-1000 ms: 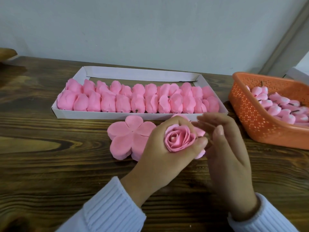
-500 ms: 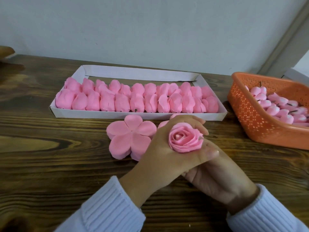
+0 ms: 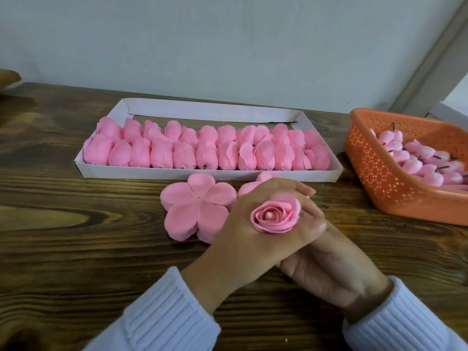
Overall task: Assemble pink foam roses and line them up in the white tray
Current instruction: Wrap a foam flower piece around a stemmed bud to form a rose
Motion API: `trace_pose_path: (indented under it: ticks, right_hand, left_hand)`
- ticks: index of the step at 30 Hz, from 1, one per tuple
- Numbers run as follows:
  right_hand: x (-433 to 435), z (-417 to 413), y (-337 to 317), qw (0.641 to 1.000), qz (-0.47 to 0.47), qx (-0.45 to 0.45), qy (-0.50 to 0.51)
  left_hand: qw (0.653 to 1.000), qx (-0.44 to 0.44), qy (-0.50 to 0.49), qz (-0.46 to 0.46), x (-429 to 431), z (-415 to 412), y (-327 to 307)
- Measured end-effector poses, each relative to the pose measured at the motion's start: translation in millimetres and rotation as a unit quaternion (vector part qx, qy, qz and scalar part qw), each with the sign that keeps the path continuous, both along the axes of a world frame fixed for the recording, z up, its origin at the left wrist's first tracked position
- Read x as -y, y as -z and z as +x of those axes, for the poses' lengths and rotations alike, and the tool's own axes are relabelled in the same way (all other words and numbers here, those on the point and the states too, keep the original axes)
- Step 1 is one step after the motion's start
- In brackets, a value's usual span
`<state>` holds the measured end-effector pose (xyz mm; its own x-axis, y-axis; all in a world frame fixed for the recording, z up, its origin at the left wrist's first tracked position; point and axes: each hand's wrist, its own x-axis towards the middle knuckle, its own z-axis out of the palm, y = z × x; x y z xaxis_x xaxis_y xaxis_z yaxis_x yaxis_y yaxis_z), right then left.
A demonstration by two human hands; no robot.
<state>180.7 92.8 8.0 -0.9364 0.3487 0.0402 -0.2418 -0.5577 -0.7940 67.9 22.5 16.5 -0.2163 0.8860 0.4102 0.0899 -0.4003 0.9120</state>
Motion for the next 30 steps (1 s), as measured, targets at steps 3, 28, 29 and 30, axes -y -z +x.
trace_pose_path:
  ticks: [3, 28, 29, 30]
  right_hand:
    - [-0.2, 0.0, -1.3, 1.000, 0.002, -0.026, -0.007]
    - [0.7, -0.8, -0.7, 0.999, -0.007, 0.019, 0.025]
    - [0.2, -1.0, -1.3, 1.000, -0.017, 0.000, 0.019]
    - [-0.7, -1.1, -1.4, 0.999, -0.031, -0.012, 0.015]
  left_hand:
    - [1.000, -0.016, -0.015, 0.016, -0.7, -1.2, 0.9]
    - [1.000, 0.013, -0.020, -0.003, -1.9, -0.2, 2.3]
    - [1.000, 0.015, -0.021, -0.004, -2.4, -0.3, 3.0]
    - [1.000, 0.017, -0.022, -0.006, -2.9, -0.3, 3.3]
